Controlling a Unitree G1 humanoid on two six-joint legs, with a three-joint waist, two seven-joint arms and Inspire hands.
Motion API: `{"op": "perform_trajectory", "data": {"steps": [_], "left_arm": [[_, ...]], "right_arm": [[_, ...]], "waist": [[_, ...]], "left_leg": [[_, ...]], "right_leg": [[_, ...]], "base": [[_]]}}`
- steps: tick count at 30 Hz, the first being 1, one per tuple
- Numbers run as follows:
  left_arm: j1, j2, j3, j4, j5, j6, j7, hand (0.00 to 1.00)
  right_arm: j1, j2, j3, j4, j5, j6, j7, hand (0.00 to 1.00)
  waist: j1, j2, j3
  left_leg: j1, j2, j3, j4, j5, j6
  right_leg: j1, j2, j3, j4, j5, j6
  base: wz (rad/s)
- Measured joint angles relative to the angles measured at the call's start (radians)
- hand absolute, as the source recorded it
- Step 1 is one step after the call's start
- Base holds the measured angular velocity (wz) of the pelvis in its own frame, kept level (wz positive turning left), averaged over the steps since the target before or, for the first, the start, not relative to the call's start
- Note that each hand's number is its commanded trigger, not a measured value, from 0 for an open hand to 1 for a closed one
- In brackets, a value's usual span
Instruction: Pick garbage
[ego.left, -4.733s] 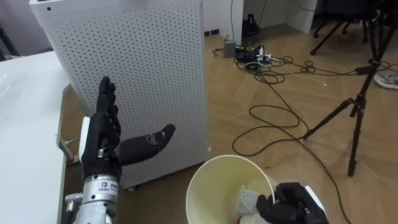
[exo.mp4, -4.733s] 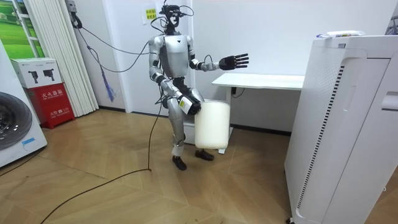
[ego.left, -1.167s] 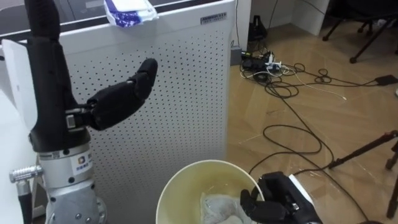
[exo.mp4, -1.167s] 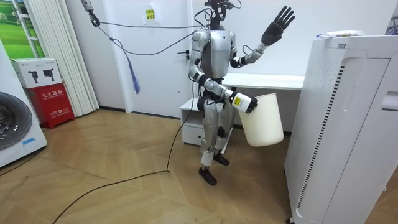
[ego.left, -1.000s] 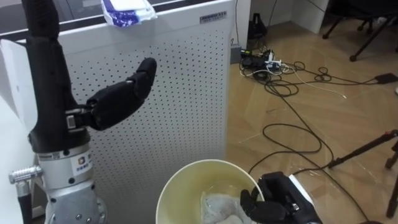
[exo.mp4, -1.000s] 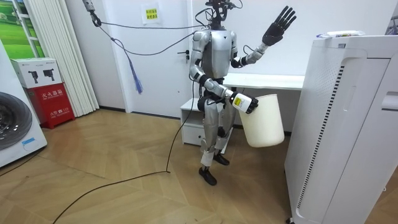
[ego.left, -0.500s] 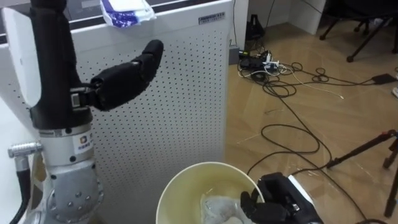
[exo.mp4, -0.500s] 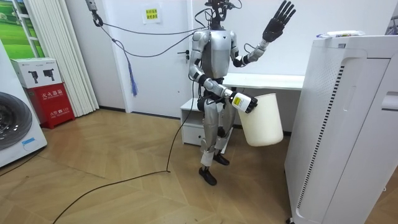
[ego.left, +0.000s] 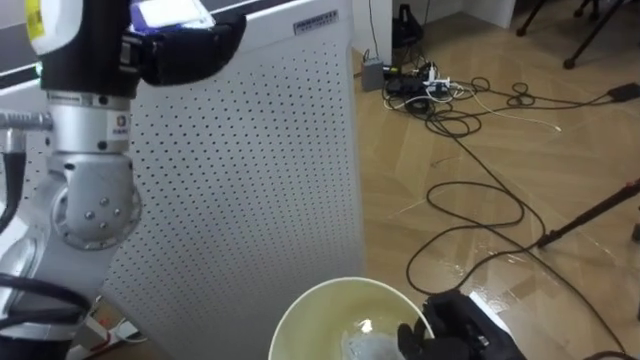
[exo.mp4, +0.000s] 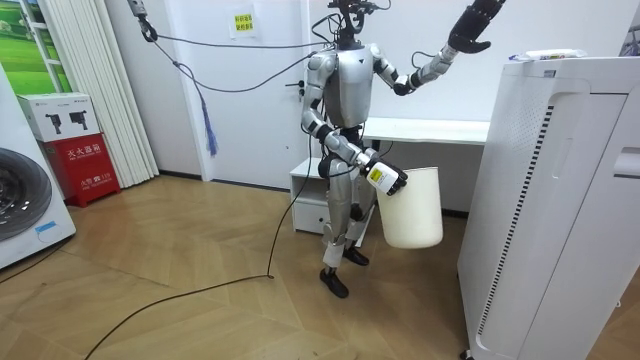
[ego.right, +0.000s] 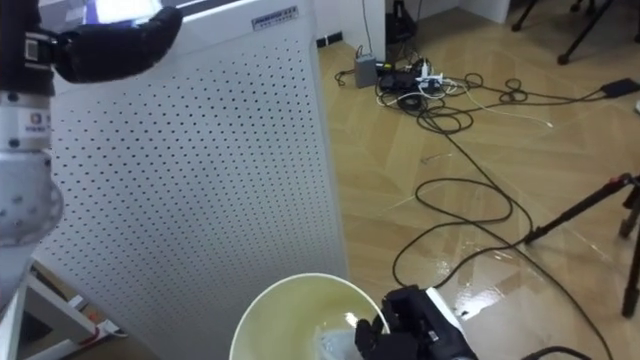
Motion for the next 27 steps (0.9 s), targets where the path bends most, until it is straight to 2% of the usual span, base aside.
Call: {"op": "perform_trajectory", "data": {"steps": [3,8,15,27], "left_arm": [[-0.013,0.000,0.000,0.000,0.000,0.022,-0.031,0.00],[-0.049,0.002,-0.002,0.008,0.000,0.056,-0.071,0.00],[-0.052,0.009,-0.037,0.029,-0.001,0.104,-0.161,0.00],[-0.053,0.009,-0.043,0.072,0.000,0.114,-0.217,0.00]], "right_arm": [[0.000,-0.013,-0.001,-0.011,-0.002,0.021,0.013,1.00],[-0.015,-0.021,0.000,-0.022,-0.004,0.024,0.039,1.00],[-0.032,-0.019,0.009,-0.022,-0.004,0.045,0.058,1.00],[-0.038,-0.019,0.028,-0.022,-0.032,0.050,0.055,1.00]], "waist": [[0.002,0.000,-0.0002],[0.002,0.003,-0.0020],[-0.002,0.005,-0.0031],[-0.012,0.002,-0.0014]], "left_leg": [[-0.001,0.000,0.021,0.000,0.000,0.000],[0.001,0.001,0.034,0.001,0.000,0.000],[0.003,0.001,0.041,0.001,0.000,0.000],[-0.006,0.000,0.047,0.001,0.000,0.000]], "right_leg": [[-0.001,-0.004,0.000,-0.001,0.000,0.000],[-0.001,-0.006,0.000,0.001,0.000,0.000],[-0.004,-0.008,0.001,0.006,0.000,0.001],[-0.022,-0.008,0.001,0.015,-0.001,0.002]], "base": [[0.00],[0.00],[-0.01],[-0.01]]}}
